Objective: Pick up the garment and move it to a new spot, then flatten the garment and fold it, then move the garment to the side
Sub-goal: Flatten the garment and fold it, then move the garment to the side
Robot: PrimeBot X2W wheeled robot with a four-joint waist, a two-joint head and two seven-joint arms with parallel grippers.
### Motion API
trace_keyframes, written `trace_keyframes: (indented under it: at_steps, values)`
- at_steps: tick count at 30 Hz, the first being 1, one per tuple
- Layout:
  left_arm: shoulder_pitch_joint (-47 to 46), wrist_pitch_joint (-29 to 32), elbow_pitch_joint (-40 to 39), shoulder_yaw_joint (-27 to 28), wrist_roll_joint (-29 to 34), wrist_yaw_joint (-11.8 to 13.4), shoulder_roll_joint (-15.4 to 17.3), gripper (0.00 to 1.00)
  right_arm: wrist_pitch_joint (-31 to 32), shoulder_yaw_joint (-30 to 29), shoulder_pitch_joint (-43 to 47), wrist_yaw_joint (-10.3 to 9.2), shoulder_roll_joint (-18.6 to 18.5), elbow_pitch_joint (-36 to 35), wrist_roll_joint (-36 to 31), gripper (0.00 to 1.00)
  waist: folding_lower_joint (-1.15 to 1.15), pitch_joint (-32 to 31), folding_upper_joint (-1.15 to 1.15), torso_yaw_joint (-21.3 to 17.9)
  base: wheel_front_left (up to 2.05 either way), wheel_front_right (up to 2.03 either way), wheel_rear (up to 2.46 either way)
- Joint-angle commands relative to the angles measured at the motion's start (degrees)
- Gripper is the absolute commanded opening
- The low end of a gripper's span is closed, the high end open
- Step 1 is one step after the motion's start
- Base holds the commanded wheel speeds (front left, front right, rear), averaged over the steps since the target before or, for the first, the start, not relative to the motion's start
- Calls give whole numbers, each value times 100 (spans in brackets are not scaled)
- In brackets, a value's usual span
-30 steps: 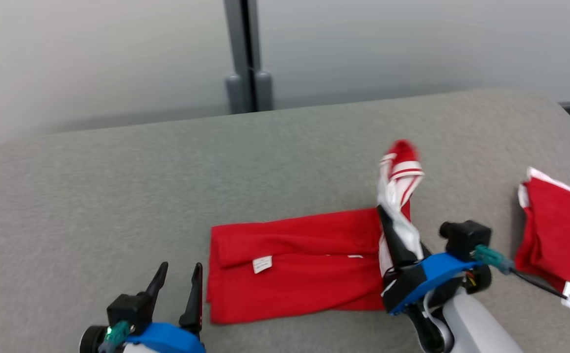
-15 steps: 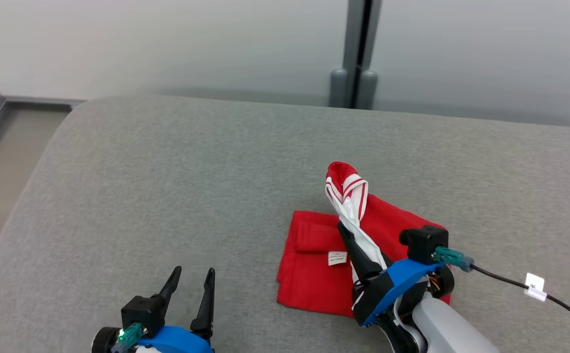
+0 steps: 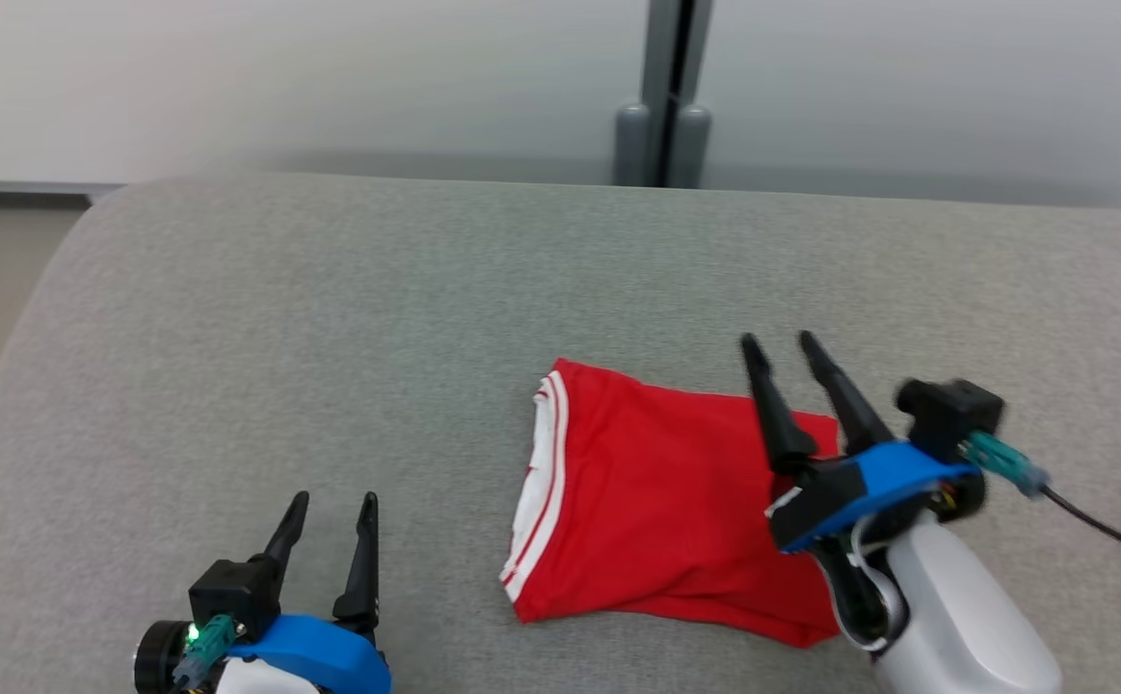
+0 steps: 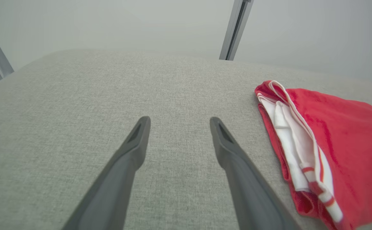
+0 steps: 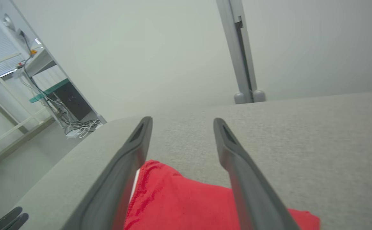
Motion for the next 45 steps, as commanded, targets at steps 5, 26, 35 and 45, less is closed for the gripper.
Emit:
trace_keyframes:
  at_steps: [5,26,35,45]
  values:
    - [-98,-12,-141,238,212,40,-42,100,-14,-794,584,3,-23,-442,-824,100,-1,-82,0,-452,0,0,0]
    - [454,-12,-220,672,826,291,-150,100,-16,-1366,1980,3,-24,-729,-1852,100,-1,-636,0,-1145,0,0,0]
    - [735,-12,-266,659,887,436,-166,100,-16,-1373,2161,3,-23,-673,-1981,100,-1,-888,0,-1100,0,0,0]
    - [702,-12,-204,612,835,390,-174,100,-15,-1247,2211,3,-22,-559,-1887,100,-1,-821,0,-1005,0,0,0]
